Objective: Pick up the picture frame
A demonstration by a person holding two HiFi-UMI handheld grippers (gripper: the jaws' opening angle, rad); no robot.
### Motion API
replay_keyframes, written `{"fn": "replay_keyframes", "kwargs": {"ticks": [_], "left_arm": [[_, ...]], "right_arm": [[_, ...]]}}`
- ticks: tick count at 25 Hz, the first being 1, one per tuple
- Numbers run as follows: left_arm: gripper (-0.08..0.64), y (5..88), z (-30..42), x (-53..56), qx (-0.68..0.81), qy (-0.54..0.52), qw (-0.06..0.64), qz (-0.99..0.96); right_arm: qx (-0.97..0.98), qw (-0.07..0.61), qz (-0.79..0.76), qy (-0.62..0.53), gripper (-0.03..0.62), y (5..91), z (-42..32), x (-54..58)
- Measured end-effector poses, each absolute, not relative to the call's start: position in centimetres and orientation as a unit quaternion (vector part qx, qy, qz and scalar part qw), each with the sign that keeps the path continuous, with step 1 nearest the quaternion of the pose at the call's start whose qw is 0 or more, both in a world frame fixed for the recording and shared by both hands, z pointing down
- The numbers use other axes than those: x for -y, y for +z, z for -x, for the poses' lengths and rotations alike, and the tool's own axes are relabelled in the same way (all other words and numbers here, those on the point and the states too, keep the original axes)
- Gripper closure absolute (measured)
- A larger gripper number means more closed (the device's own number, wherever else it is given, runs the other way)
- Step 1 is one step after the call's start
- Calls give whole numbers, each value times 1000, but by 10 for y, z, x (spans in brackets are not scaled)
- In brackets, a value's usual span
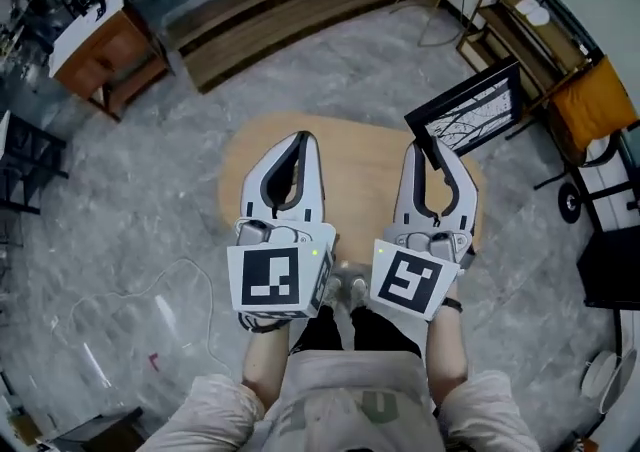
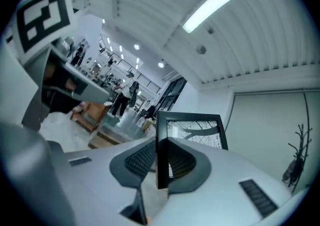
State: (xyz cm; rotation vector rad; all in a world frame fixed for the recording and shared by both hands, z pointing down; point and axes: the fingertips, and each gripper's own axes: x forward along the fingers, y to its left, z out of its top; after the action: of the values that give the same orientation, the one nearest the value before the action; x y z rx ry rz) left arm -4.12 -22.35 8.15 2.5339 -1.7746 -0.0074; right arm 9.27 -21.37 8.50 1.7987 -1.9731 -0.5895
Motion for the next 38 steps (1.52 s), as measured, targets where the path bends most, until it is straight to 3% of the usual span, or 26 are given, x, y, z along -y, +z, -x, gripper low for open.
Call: {"fn": "replay_keyframes", "kwargs": {"ticks": [5,13,38], "left_arm": [[551,26,26,187,570,-9,2,-821],[551,0,38,140,580,-31,-29,-814],[551,2,25,122,559,-31,-44,-828]], "right_arm": [[700,68,-683,-196,517,0,-117,157],[705,-1,-686,-179,517,-25,-125,105],[732,-14,-667,-139,517,-2,-113,85]]}}
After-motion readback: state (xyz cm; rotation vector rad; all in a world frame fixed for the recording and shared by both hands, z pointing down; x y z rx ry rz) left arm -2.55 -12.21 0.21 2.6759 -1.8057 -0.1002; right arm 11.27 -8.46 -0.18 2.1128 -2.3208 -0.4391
